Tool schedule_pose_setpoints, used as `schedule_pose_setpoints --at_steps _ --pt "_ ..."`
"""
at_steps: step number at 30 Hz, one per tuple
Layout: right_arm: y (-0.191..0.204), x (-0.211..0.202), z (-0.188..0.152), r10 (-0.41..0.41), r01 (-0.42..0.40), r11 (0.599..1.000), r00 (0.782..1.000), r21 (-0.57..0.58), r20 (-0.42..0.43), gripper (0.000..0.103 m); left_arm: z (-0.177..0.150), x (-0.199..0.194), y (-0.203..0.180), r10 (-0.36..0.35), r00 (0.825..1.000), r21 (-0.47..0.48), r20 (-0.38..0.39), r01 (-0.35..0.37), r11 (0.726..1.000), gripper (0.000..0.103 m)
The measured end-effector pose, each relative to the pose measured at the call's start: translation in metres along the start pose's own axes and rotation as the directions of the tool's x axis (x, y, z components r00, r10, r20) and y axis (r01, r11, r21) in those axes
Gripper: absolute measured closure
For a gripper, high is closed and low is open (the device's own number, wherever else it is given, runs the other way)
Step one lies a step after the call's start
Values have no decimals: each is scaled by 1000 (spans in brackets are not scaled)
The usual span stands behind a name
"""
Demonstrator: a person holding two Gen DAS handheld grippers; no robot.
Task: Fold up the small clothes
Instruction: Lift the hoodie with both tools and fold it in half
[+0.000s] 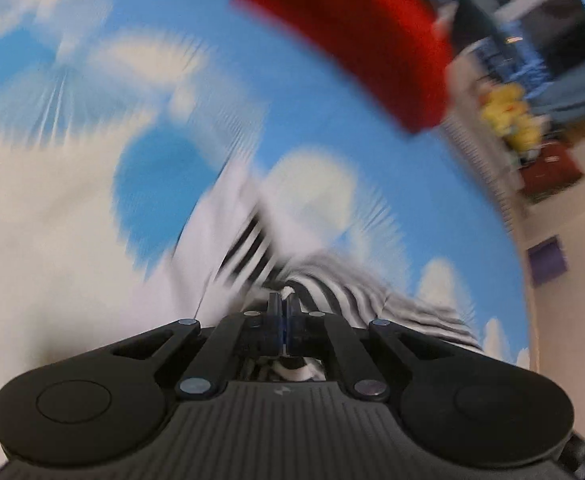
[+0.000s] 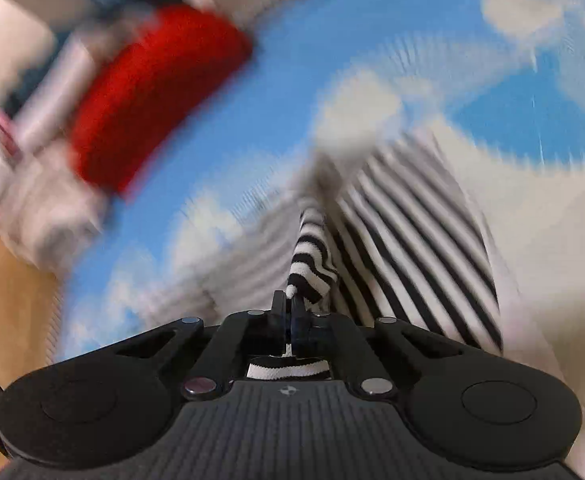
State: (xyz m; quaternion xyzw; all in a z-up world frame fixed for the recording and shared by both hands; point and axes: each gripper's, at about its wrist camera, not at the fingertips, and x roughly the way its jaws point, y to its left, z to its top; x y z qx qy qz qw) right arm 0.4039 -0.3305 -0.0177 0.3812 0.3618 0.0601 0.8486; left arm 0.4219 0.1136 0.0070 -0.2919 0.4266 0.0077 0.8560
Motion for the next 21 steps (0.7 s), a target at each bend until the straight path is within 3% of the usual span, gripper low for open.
schedule_pose_setpoints --at_steps 2,3,5,7,9,12,14,16,19,21 --pt "2 -21 7 27 -26 1000 994 -6 110 103 3 -9 -3 4 1000 16 31 -5 1000 102" --pt "-4 -24 10 13 -17 999 994 36 110 103 2 -5 -1 34 999 14 0 -34 999 102" --pt "-23 -11 10 -74 72 991 997 109 11 103 -7 19 11 131 979 13 -157 -131 991 102" --pt "-48 10 0 -199 221 961 970 167 -142 102 -20 39 26 190 939 -8 -288 -201 980 102" --pt "-64 24 -10 -257 305 930 938 204 -234 99 -23 42 32 212 924 -20 -318 -230 973 94" --pt "-51 21 -9 -311 342 929 929 141 -199 88 -12 21 13 205 962 50 -178 -200 979 93" --pt "-34 10 -5 -348 357 931 931 75 -113 78 -9 2 -5 187 982 123 -40 -181 976 93" --pt "-16 -3 -6 -338 338 941 941 6 4 75 -10 -8 -20 105 994 199 20 -107 974 93" --pt "-4 -8 -6 -195 197 979 980 -51 49 75 -20 -1 -32 21 998 254 -52 -7 967 93" --pt "-7 2 -8 -101 100 994 994 -36 -29 75 -31 25 -29 88 986 270 -145 -46 962 93"
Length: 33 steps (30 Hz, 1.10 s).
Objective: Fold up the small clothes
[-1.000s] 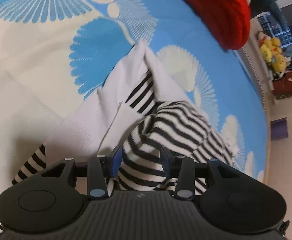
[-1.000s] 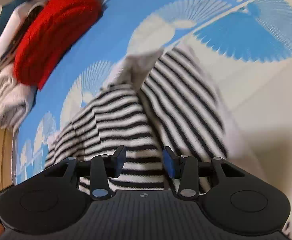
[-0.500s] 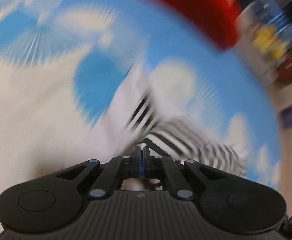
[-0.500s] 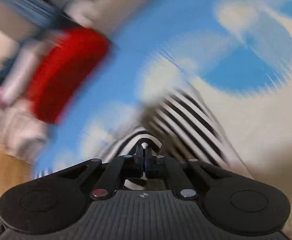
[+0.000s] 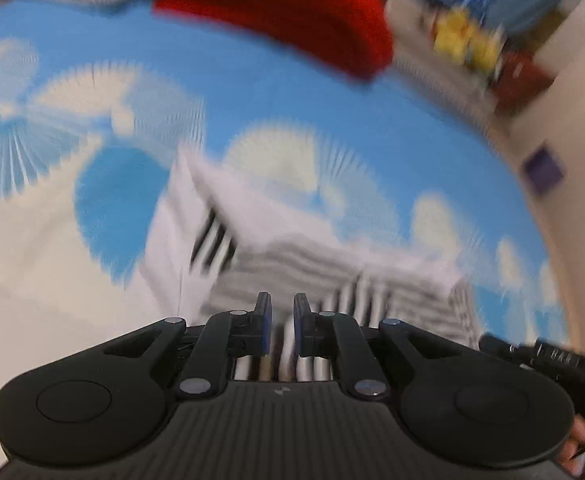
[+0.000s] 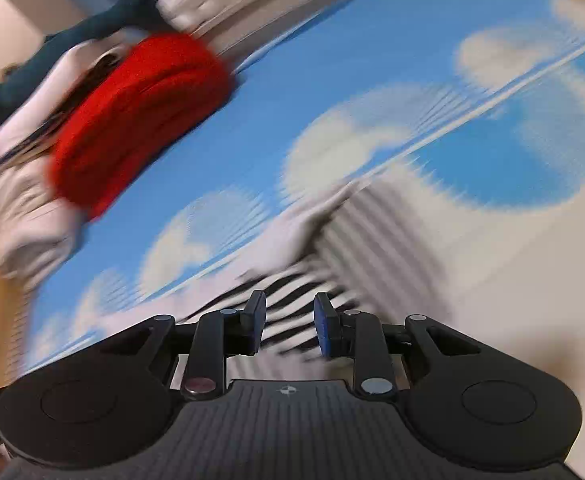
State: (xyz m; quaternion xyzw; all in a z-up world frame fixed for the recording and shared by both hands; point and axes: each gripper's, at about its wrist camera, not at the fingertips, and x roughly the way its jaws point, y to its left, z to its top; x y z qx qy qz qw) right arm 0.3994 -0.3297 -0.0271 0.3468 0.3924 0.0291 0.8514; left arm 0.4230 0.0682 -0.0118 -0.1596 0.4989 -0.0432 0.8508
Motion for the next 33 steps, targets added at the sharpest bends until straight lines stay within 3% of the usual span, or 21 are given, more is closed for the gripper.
schedule_pose_setpoints --at_steps 1,3,5,8,10,12,15,17,20,23,28,33 --pt "-5 9 -3 24 -22 999 998 32 -64 75 -5 18 4 71 995 4 -74 -71 997 93" --pt "-17 33 -13 -88 98 994 976 41 -198 75 -16 43 21 191 964 -10 -186 -196 980 98" --pt "-34 42 -21 -159 178 983 952 50 -260 77 -15 36 27 165 972 -45 -168 -175 983 98" --pt "-31 32 -12 -135 152 987 965 56 -226 75 -3 11 12 137 989 18 -52 -136 991 97" --pt "-21 18 -8 -128 130 992 981 5 -147 71 -1 3 7 108 994 34 -3 -108 994 97" --pt "-23 14 -7 -121 125 992 984 19 -132 69 -3 13 7 122 991 18 -51 -121 992 97" --pt "-42 29 -12 -122 159 979 961 131 -249 70 -12 29 17 212 962 -2 -170 -215 977 96" --pt "-53 29 -20 -112 169 967 953 189 -280 71 -11 12 18 214 967 -19 -139 -219 976 94" --pt "-36 1 -14 -139 169 978 964 121 -225 70 -4 -33 3 174 985 19 14 -174 985 94" --pt "-18 -34 -2 -116 128 987 986 96 -117 70 -10 -87 -8 119 981 53 154 -128 990 94" --pt "-8 -117 -2 -51 46 994 998 96 48 69 -39 -162 -6 60 982 74 180 -75 994 90" --pt "-17 -199 -40 9 -7 1000 991 -17 130 65 -110 -221 8 15 978 160 208 -49 986 85"
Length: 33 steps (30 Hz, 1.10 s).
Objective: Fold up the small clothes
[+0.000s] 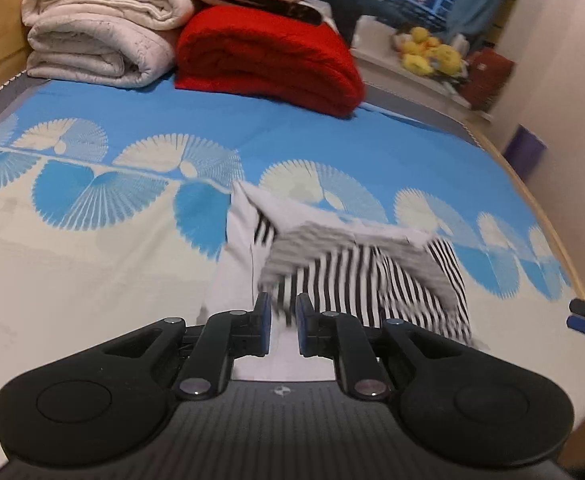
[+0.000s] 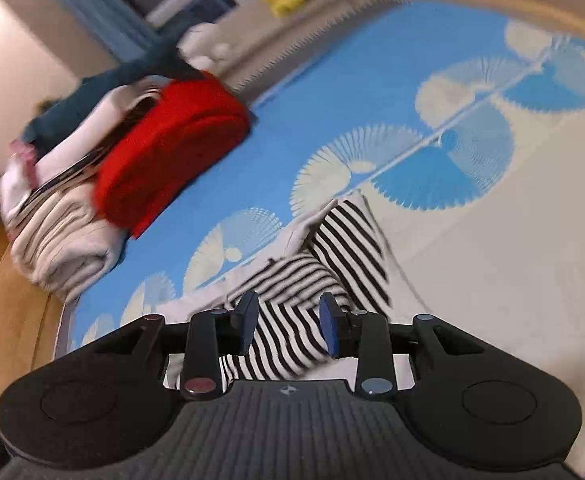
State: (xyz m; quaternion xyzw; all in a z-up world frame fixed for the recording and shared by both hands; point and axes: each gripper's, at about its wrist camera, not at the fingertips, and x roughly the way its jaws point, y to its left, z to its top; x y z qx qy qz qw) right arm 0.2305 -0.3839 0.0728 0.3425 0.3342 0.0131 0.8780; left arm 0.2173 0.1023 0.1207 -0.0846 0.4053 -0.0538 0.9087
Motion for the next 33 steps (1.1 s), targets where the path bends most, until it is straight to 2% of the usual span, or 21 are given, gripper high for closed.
schedule_pose_setpoints --at_steps 2,5,6,8,10,12,14,17,19,23,28,30,31,32,33 --pt "-10 -24 -22 12 -12 999 1000 -51 1 61 -34 -11 9 -25 1000 8 -9 25 1000 74" --pt "-43 -40 -55 -39 38 998 999 -48 -29 60 -85 -5 22 -22 998 -13 -54 22 1000 71" --pt "-52 -40 -65 -58 56 997 997 -44 -47 60 -99 0 29 -26 997 -40 -76 23 999 64" --pt "-70 -35 -87 -98 96 995 991 -33 -95 60 -122 15 45 -28 990 -139 -138 9 990 57" --pt "-84 -24 -109 -143 139 989 980 -40 -139 60 -131 26 56 -11 978 -212 -208 -34 977 55" --pt "-93 -13 -124 -190 191 982 960 -17 -204 58 -134 31 60 -12 975 -234 -223 -41 971 32" --pt "-98 -6 -133 -160 172 985 956 30 -244 53 -137 36 56 17 971 -189 -239 -64 980 26" --pt "-94 6 -140 -175 177 984 938 -23 -299 41 -143 48 51 71 959 -113 -274 -106 988 26" --pt "-91 14 -145 -218 207 976 923 -67 -318 39 -148 55 50 110 950 -103 -291 -146 984 26" --pt "-95 24 -155 -256 242 967 895 -85 -364 39 -157 70 56 146 928 -144 -344 -205 968 26" --pt "-90 34 -168 -292 245 955 870 -166 -397 39 -165 78 65 158 915 -220 -371 -252 942 27" --pt "-85 35 -171 -320 249 942 868 -226 -379 41 -166 79 67 161 915 -222 -370 -256 941 31" --pt "-82 36 -173 -333 246 932 870 -264 -365 46 -166 79 67 162 915 -219 -369 -255 942 34" --pt "-79 36 -174 -334 238 928 872 -287 -357 60 -166 79 66 161 916 -213 -368 -251 944 42" --pt "-77 35 -176 -320 219 929 879 -298 -352 68 -166 78 65 158 917 -203 -366 -244 948 57"
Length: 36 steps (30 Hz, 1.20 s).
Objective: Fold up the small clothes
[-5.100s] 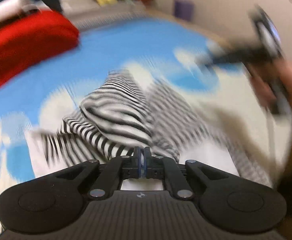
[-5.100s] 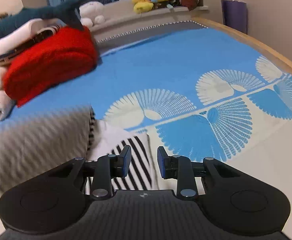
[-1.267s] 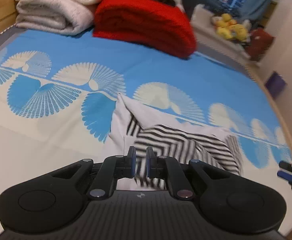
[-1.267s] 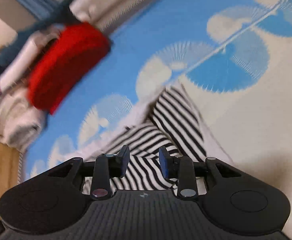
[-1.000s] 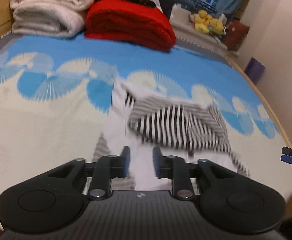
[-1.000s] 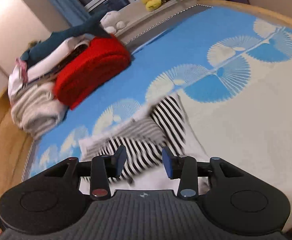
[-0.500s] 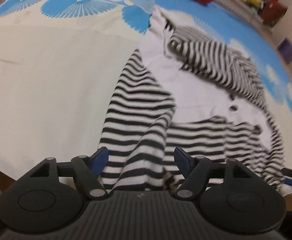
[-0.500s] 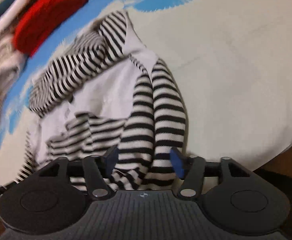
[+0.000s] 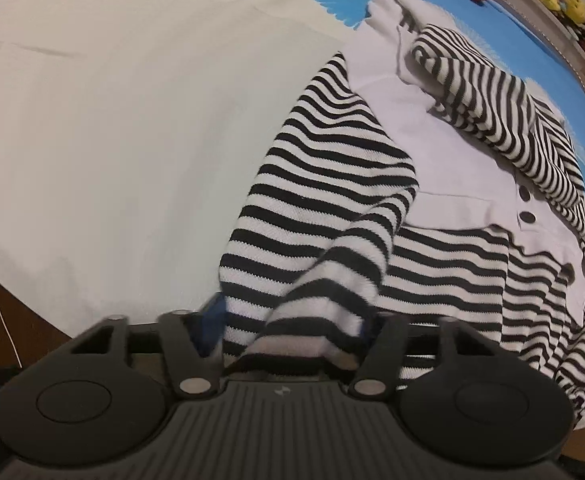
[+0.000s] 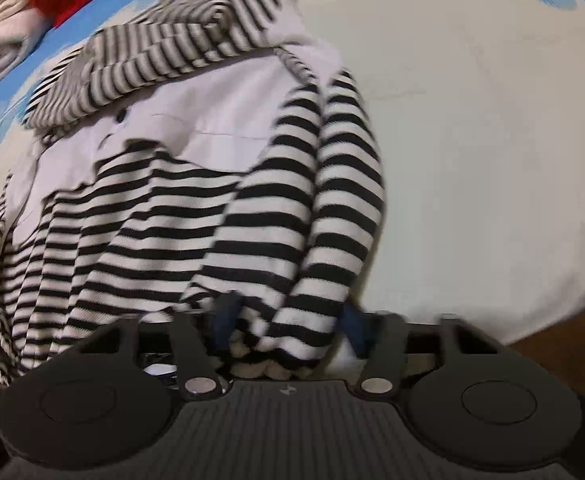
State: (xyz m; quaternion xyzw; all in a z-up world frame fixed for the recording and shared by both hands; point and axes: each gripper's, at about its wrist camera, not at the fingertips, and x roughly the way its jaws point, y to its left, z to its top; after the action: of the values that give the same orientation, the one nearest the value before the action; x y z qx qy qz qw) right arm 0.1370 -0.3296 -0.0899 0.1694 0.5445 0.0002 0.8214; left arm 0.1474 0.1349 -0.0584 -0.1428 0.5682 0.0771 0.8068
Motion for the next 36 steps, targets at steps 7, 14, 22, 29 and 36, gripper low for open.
schedule_pose_setpoints --at_steps 7,14,22,29,36 --pt "-19 -45 3 88 -99 993 984 61 158 97 -12 -32 -18 -68 993 142 93 55 988 94" --pt "-44 -49 -3 -17 0 991 993 134 121 95 -19 -33 -11 -88 995 126 36 83 989 89" --pt "-44 -22 -3 -50 47 991 999 124 15 68 -13 -23 -2 -108 994 33 -9 108 994 57" --pt "-37 -17 -8 -66 66 991 998 115 -9 63 -7 -26 11 -210 978 -41 -19 209 977 47" --pt "-41 -25 -6 -29 25 986 999 163 19 61 2 -46 34 -346 936 -128 69 353 927 38"
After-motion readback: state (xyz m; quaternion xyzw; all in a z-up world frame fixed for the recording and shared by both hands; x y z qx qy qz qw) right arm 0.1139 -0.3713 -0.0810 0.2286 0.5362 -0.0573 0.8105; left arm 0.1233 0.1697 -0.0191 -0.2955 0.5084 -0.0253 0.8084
